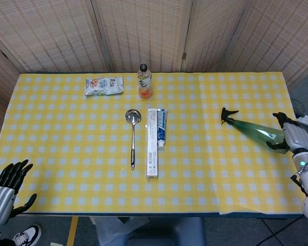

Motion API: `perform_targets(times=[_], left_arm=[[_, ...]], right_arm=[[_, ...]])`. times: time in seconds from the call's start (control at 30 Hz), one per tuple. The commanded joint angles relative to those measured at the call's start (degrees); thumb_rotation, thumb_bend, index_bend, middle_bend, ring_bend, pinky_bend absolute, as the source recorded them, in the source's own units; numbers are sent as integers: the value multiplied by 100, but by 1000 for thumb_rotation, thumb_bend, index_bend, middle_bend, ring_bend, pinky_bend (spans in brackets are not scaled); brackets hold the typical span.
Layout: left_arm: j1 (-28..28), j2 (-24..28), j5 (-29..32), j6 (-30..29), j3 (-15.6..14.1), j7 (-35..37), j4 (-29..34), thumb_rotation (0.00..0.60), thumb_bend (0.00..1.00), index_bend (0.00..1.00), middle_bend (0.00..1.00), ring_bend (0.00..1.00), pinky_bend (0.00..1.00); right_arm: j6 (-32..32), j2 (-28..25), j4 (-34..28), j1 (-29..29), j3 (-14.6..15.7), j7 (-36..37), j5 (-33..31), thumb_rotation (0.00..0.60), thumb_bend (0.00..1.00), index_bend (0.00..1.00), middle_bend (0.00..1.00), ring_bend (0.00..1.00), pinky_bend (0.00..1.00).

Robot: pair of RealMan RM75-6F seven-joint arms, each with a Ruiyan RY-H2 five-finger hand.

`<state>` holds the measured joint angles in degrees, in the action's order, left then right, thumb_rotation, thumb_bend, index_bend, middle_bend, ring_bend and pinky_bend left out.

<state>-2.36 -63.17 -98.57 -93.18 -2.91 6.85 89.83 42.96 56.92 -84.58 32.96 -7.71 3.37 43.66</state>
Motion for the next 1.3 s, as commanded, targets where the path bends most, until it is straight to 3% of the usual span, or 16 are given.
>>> perform_targets(times=[0.03, 0.33, 0.83, 1.03, 1.3], left_arm=[[-16, 24, 23, 13, 6, 118, -55, 600, 391, 0, 57, 60, 0], [-34, 49, 139, 76, 32, 321, -126, 600, 391, 0, 57, 60, 0], [-117, -5, 314, 255, 100, 466, -232, 600, 390, 0, 57, 71, 0], [-148, -14, 376, 347, 106, 507, -264, 600, 390, 0, 57, 71, 0], [-123, 6, 313, 262, 90, 514, -235, 600, 390, 0, 57, 71, 0]], right_arm=[[-154, 743, 574, 742, -10, -1031, -1189, 600, 334, 13, 7, 53, 0], [-710, 1875, 1815, 1500, 254, -2025, -2348, 600, 334, 47, 17, 64, 0], [-1957, 2826, 3620, 1981, 483, -2328, -2901, 600, 334, 122, 52, 95, 0], [-2119, 2998, 3949, 2025, 624, -2295, -2873, 600, 333, 173, 92, 115, 0], [-2067, 3010, 3948, 1972, 690, -2160, -2784, 600, 334, 220, 112, 136, 0]])
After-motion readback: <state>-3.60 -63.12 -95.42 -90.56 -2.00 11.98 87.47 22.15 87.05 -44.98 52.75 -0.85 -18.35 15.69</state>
